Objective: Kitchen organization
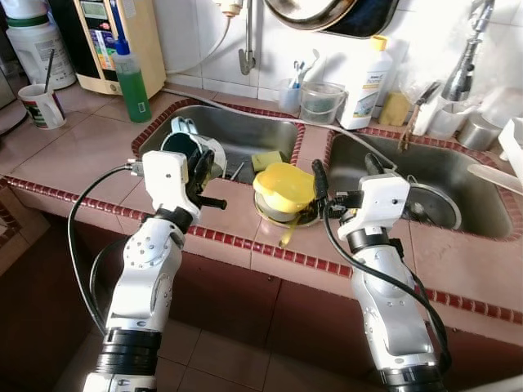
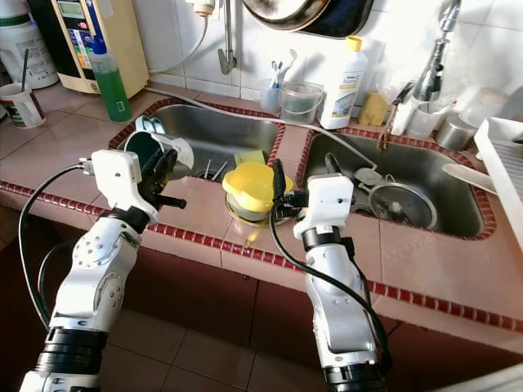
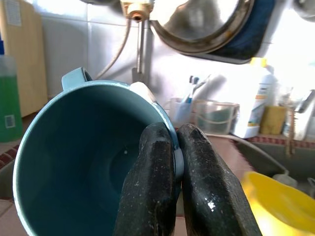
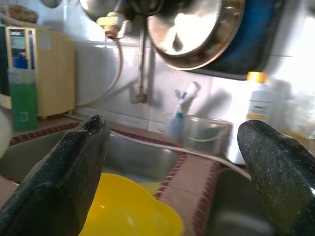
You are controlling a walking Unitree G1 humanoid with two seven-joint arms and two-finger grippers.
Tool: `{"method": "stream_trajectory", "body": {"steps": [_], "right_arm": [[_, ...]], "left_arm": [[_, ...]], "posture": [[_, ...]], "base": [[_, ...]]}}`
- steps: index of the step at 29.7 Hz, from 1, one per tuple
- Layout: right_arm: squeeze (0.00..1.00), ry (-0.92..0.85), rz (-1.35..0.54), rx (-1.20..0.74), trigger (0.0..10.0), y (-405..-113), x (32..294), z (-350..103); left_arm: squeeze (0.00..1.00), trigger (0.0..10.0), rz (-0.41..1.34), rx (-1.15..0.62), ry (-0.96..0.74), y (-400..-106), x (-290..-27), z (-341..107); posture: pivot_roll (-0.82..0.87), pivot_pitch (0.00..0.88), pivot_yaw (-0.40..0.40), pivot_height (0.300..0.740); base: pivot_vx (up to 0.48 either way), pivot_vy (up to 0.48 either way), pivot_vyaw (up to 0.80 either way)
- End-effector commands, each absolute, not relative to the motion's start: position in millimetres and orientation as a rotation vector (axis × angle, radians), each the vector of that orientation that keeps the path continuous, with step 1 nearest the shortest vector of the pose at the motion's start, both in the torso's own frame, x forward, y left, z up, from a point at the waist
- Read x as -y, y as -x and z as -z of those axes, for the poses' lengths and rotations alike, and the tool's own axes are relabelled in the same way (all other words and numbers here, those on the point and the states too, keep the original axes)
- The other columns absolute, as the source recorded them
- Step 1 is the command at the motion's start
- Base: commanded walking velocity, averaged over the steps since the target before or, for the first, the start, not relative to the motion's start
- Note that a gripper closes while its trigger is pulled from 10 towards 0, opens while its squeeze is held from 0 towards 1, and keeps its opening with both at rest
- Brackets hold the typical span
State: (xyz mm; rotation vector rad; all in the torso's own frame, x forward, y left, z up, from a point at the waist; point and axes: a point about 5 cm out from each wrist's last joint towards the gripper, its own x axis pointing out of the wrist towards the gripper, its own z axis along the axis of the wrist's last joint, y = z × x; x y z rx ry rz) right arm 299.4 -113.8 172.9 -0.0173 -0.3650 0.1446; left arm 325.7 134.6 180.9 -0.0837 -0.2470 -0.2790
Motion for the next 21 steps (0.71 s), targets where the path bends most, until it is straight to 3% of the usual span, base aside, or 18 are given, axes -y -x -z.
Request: {"method": "stream_trajectory", "body": {"steps": [1,21], "right_arm": [[0.00,0.012,-0.148,0.367,10.0,-300.8,114.0,-172.8],[0.00,0.012,-0.159,0.368,10.0,-299.7,113.3,-171.9]], "left_arm": [[0.00,10.0,0.295,0.280,0.073,-326.6,-132.4,-190.5],[0.00,10.0,0.308,0.280,0.074,-326.2,-129.8,-191.3]], "posture": [[-0.17,0.000,-0.030,0.732],[-0.17,0.000,-0.032,0.732]], "base": [[0.398,0.000,0.00],[0.396,0.000,0.00]]}}
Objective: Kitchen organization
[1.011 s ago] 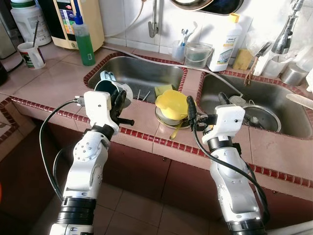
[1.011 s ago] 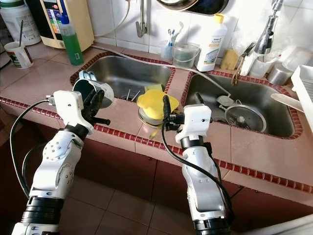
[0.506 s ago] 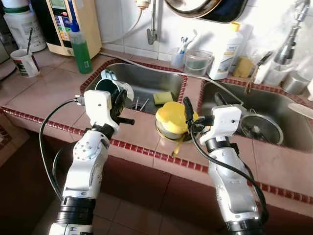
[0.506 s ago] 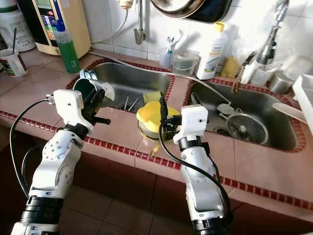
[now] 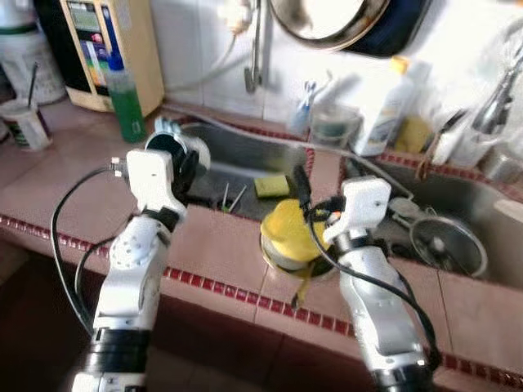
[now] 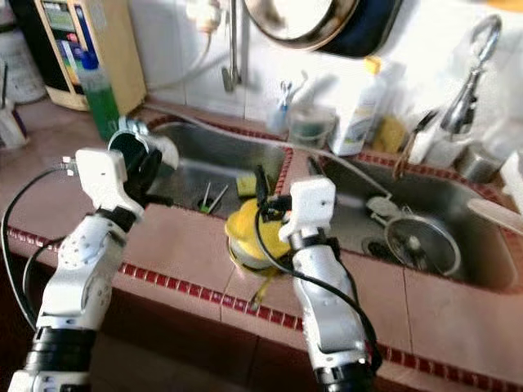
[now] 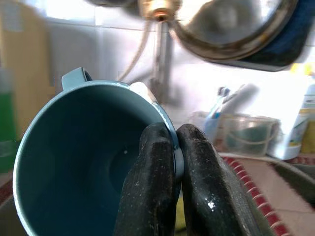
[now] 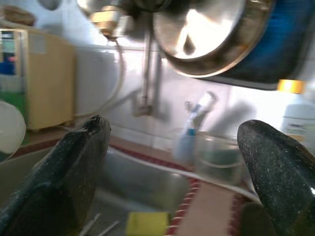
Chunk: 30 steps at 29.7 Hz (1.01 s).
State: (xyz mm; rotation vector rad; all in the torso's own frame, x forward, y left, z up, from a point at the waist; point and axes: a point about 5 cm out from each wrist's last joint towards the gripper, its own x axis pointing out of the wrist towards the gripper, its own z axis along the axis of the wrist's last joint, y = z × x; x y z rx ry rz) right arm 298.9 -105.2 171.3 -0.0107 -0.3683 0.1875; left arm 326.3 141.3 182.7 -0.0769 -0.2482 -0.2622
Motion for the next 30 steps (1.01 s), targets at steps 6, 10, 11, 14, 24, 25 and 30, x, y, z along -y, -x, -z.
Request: {"method": "stream_trajectory", "body": {"steps": [6,10,11,14,24,25,30], "right_arm": [[0.00,0.012,-0.186,0.364,10.0,-294.1,110.5,-171.4],[0.00,0.023,-0.284,0.333,10.0,-274.7,102.1,-165.1],[0.00,0.024,-0.292,0.329,10.0,-272.9,101.7,-164.3],[0.00,0.032,-0.302,0.311,10.0,-266.3,103.5,-159.9],[0.00,0.068,-0.292,0.251,10.0,-245.9,117.7,-151.3],[0.00,0.075,-0.299,0.243,10.0,-242.4,118.5,-151.0],[0.00,0.085,-0.297,0.226,10.0,-234.1,121.9,-148.7]], "left_arm": [[0.00,10.0,0.342,0.286,0.082,-325.4,-126.9,-191.9],[0.00,10.0,0.370,0.274,0.022,-330.3,-129.9,-191.4],[0.00,10.0,0.374,0.274,0.012,-330.8,-130.1,-191.3],[0.00,10.0,0.385,0.275,-0.020,-333.9,-133.1,-191.8],[0.00,10.0,0.423,0.261,-0.091,-350.6,-141.6,-193.9],[0.00,10.0,0.447,0.263,-0.111,-353.4,-138.8,-194.0],[0.00,10.0,0.475,0.245,-0.120,-360.3,-134.1,-191.1]], "posture": [[-0.18,0.000,-0.027,0.732],[-0.19,0.000,-0.021,0.732],[-0.19,0.000,-0.021,0.732],[-0.21,0.000,-0.016,0.732],[-0.28,0.041,0.001,0.732],[-0.28,0.041,0.001,0.732],[-0.31,0.061,0.011,0.732]], "base": [[0.056,0.000,0.00],[0.000,0.000,0.00],[0.000,0.000,0.00],[0.000,0.000,0.00],[0.000,0.000,0.00],[0.000,0.000,0.00],[0.000,0.000,0.00]]}}
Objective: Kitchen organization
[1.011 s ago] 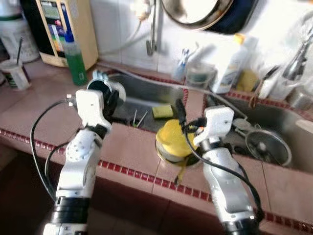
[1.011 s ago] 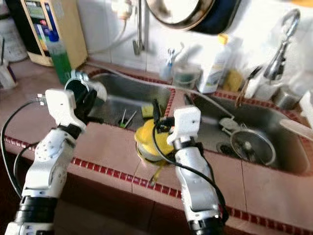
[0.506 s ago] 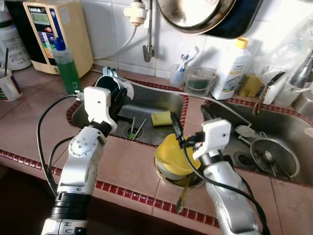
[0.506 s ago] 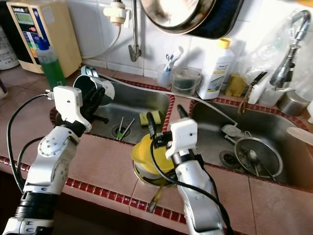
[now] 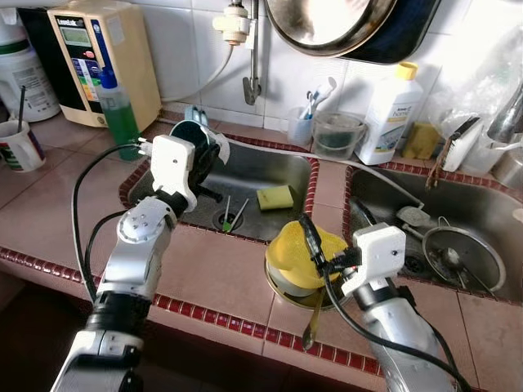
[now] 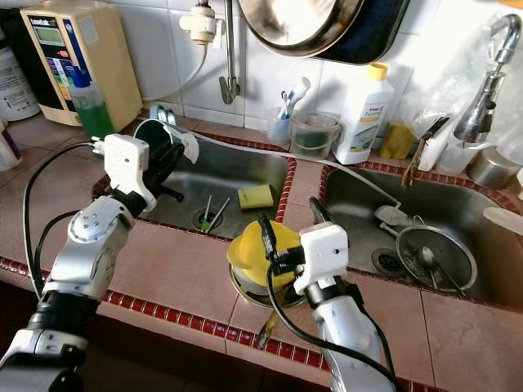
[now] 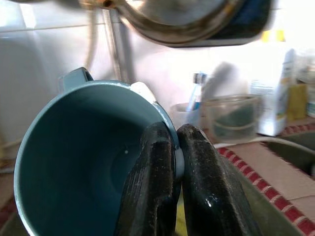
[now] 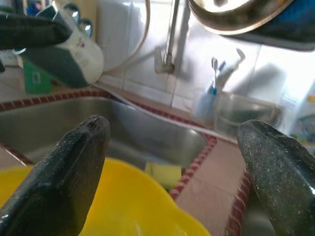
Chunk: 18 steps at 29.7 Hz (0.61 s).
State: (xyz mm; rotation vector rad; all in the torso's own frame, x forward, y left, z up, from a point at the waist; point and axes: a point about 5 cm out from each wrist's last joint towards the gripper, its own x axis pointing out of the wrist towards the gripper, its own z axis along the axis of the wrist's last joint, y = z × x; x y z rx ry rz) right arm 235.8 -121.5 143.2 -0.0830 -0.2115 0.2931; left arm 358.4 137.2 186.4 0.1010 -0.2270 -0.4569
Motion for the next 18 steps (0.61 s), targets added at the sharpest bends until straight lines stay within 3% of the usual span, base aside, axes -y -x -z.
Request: {"method": "stream_trajectory", "body": {"steps": [1,18], "right_arm": [[0.00,0.083,-0.297,0.223,10.0,-230.4,122.5,-149.2],[0.00,0.031,-0.355,0.154,10.0,-189.6,125.1,-163.0]], "left_arm": [[0.00,10.0,0.486,0.240,-0.127,-361.9,-132.2,-189.3],[0.00,10.0,0.596,0.210,-0.175,-373.6,-110.5,-175.4]], "posture": [[-0.32,0.064,0.013,0.732],[-0.40,0.124,0.015,0.732]], "base": [[0.000,0.000,0.00],[0.000,0.000,0.00]]}}
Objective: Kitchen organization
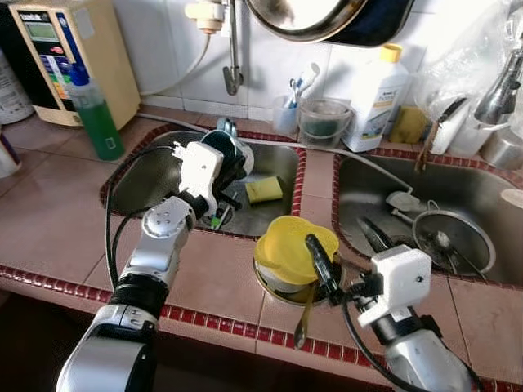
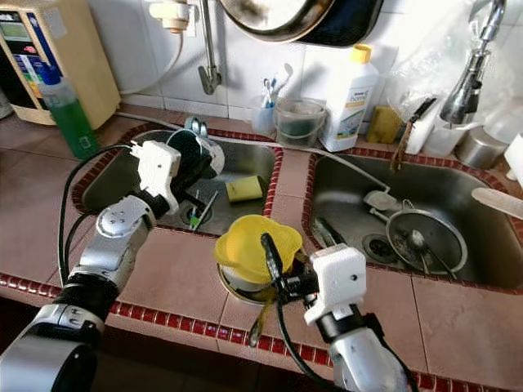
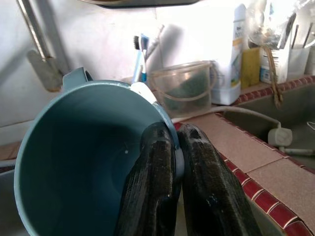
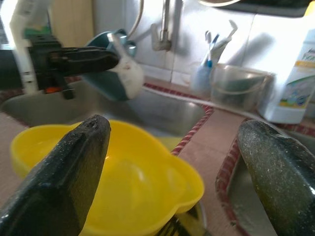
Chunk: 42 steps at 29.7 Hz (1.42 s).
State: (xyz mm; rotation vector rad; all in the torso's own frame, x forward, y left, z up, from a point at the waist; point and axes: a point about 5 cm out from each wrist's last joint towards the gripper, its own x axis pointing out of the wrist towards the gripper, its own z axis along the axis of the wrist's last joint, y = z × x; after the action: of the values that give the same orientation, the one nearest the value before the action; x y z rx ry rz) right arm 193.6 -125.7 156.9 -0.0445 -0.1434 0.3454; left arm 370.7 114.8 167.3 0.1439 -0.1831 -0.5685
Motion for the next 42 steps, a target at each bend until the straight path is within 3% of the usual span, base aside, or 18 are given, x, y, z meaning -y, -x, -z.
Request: {"method": "stream_trajectory", "body": {"steps": [1,18,42], "right_arm": [[0.00,0.031,-0.355,0.154,10.0,-189.6,125.1,-163.0],[0.00,-0.067,-0.438,0.135,10.0,-166.9,120.9,-177.6],[0.00,-0.123,-0.478,0.075,10.0,-143.8,124.0,-195.3]], "left_arm": [[0.00,10.0,0.596,0.210,-0.175,-373.6,-110.5,-175.4],[0.00,10.0,0.614,0.209,-0.269,-389.3,-118.3,-193.4],[0.00,10.0,0.588,0.160,-0.367,-394.6,-150.1,-196.9]], "posture": [[-0.40,0.124,0.015,0.732],[-0.41,0.167,0.007,0.732],[-0.42,0.250,-0.024,0.732]], "base": [[0.000,0.000,0.00],[0.000,0.000,0.00],[0.000,0.000,0.00]]}}
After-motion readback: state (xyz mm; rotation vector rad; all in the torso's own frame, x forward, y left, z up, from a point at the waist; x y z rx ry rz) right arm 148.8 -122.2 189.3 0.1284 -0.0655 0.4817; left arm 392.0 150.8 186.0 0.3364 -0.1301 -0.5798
